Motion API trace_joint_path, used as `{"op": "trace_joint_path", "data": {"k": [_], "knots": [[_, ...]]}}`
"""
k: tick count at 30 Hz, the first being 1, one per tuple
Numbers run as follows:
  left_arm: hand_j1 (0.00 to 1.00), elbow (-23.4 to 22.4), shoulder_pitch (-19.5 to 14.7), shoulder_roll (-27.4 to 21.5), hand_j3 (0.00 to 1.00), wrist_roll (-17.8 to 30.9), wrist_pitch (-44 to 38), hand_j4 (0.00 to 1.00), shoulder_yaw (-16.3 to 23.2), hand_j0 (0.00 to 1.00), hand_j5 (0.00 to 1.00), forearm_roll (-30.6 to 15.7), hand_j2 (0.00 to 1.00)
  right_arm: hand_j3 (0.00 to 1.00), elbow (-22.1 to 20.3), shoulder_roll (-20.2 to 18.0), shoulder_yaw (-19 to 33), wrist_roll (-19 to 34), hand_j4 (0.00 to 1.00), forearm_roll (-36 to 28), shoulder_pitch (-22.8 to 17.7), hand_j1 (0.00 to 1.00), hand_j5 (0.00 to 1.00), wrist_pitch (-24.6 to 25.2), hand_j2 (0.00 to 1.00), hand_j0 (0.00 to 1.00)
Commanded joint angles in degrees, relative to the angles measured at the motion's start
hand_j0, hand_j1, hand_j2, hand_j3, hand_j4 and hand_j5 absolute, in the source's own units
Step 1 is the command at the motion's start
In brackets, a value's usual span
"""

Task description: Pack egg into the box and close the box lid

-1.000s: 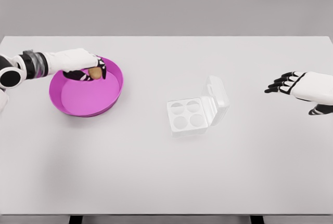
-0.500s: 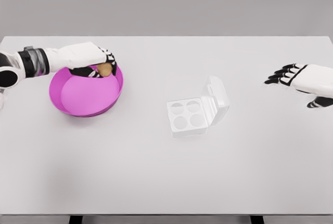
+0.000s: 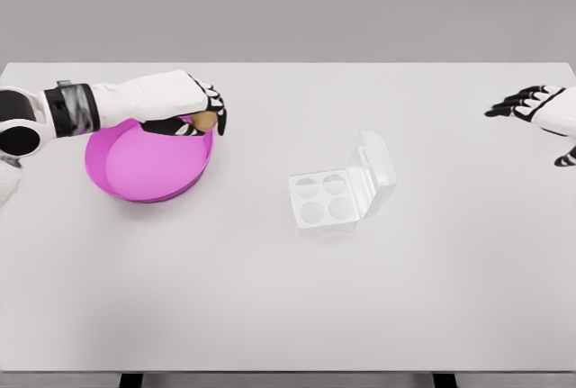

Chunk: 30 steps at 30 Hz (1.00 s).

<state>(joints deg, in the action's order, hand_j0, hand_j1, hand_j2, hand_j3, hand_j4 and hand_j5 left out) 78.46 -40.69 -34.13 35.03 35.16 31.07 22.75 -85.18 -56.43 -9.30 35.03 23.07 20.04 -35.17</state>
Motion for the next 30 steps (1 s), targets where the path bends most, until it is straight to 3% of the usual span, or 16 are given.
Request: {"op": "trace_joint_path", "data": {"k": [1, 4, 6, 13, 17, 20, 26, 30], "knots": [[0.40, 0.5, 0.0, 0.1, 0.40, 0.0, -0.2, 0.40, 0.1, 0.40, 0.40, -0.4, 0.40, 1.00, 0.3, -1.1, -0.1, 0.0, 1.00, -0.3, 0.0, 1.00, 1.00, 0.2, 1.00, 1.00], [0.38, 1.3, 0.3, 0.4, 0.38, 0.0, -0.2, 0.38, 0.1, 0.38, 0.38, -0.4, 0.38, 1.00, 0.5, -1.1, -0.1, 0.0, 1.00, -0.4, -0.5, 1.00, 1.00, 0.2, 1.00, 1.00], [0.36, 4.5, 1.8, 0.4, 0.36, 0.0, -0.2, 0.36, -0.4, 0.36, 0.36, -0.4, 0.36, 1.00, 0.4, -2.3, -0.1, 0.0, 1.00, -0.7, -0.4, 1.00, 1.00, 0.2, 1.00, 1.00], [0.34, 6.2, 2.5, 2.6, 0.34, 0.0, -0.2, 0.34, 0.3, 0.34, 0.34, -0.2, 0.34, 1.00, 0.0, -2.6, 0.0, 0.0, 1.00, -0.7, -0.6, 1.00, 1.00, 0.2, 1.00, 1.00], [0.34, 6.3, 2.5, 3.8, 0.34, 0.0, -0.2, 0.34, 0.5, 0.34, 0.34, -0.1, 0.34, 1.00, -0.1, -6.4, 0.2, 0.0, 1.00, -2.3, -1.0, 1.00, 1.00, 0.2, 1.00, 1.00], [0.34, 6.4, 3.2, 4.4, 0.34, 0.0, -0.2, 0.34, 0.5, 0.34, 0.34, 0.0, 0.34, 1.00, -0.3, -7.5, 0.1, 0.0, 1.00, -2.3, -5.6, 1.00, 1.00, 0.2, 1.00, 1.00], [0.34, 7.5, 4.0, 6.1, 0.34, 0.0, -0.2, 0.34, 0.6, 0.34, 0.34, 0.3, 0.34, 1.00, -0.6, -9.0, 0.1, 0.0, 1.00, -2.4, -6.6, 1.00, 1.00, 0.2, 1.00, 1.00], [0.34, 7.5, 4.8, 7.1, 0.34, 0.0, -0.2, 0.34, 1.1, 0.34, 0.34, 0.5, 0.34, 1.00, -0.2, -10.6, -0.1, 0.0, 1.00, -4.3, -9.3, 1.00, 1.00, 0.2, 1.00, 1.00]]}}
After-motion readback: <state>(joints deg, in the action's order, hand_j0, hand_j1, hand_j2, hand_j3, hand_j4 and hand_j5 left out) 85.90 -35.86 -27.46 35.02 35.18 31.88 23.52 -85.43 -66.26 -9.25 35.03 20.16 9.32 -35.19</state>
